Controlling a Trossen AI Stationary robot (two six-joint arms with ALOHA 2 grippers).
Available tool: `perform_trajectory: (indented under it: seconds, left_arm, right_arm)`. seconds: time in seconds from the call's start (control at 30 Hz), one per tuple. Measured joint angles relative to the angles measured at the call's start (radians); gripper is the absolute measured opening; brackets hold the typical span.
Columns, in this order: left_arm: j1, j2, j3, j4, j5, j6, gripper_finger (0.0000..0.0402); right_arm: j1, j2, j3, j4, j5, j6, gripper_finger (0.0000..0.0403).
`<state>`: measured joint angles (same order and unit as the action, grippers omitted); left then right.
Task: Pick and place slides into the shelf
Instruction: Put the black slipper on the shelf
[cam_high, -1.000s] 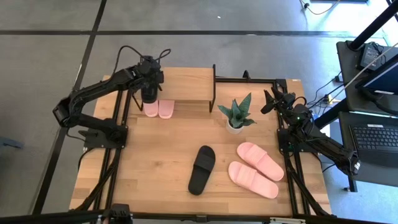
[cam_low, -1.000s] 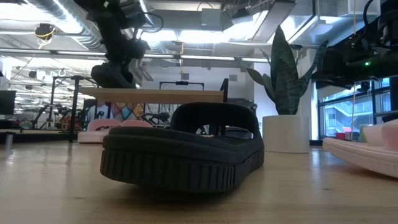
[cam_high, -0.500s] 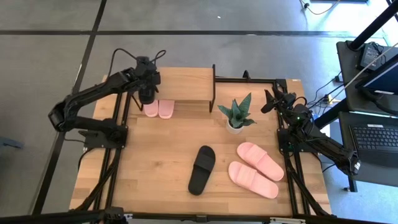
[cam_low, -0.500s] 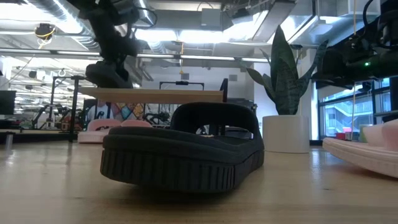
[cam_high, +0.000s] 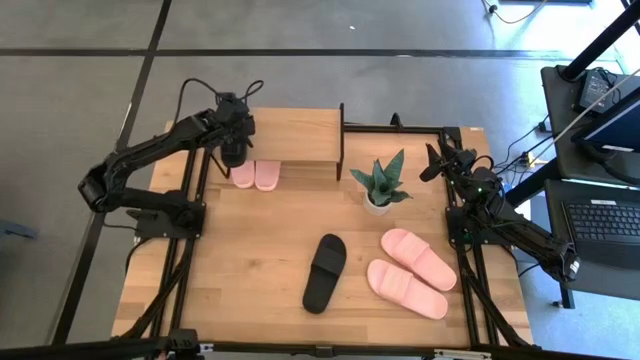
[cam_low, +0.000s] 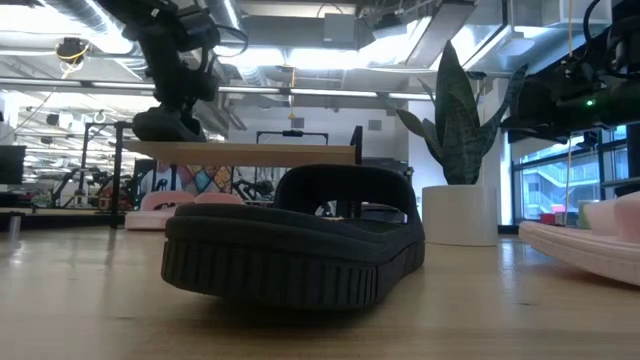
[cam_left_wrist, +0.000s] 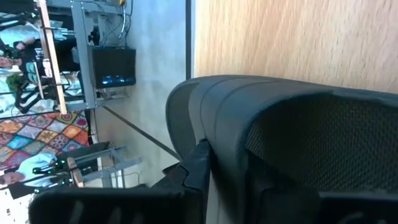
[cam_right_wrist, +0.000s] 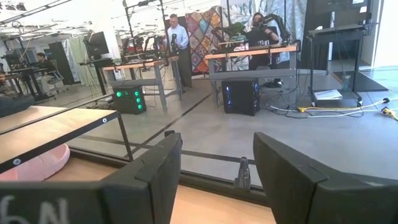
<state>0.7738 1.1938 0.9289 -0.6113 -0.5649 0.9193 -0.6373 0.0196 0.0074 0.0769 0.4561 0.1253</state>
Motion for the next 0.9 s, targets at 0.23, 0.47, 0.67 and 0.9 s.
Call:
perform_trajectory:
  seconds: [0.23, 0.47, 0.67, 0.9]
  left_arm:
    - [-0.003, 0.000, -0.006, 0.003, -0.001, 0.004, 0.0045]
    - [-0.006, 0.001, -0.006, 0.002, -0.008, 0.005, 0.0046]
    - [-0.016, 0.001, -0.007, 0.002, -0.009, -0.008, 0.0046]
    - [-0.016, 0.002, -0.008, 0.018, -0.036, -0.019, 0.0047]
  right_arm:
    - [0.000, 0.000, 0.000, 0.000, -0.002, 0.000, 0.0200]
    - [0.000, 0.000, 0.000, 0.000, -0.002, 0.000, 0.0200]
    - [0.000, 0.000, 0.000, 0.000, -0.002, 0.000, 0.0200]
    - [0.000, 0.000, 0.000, 0.000, -0.002, 0.000, 0.0200]
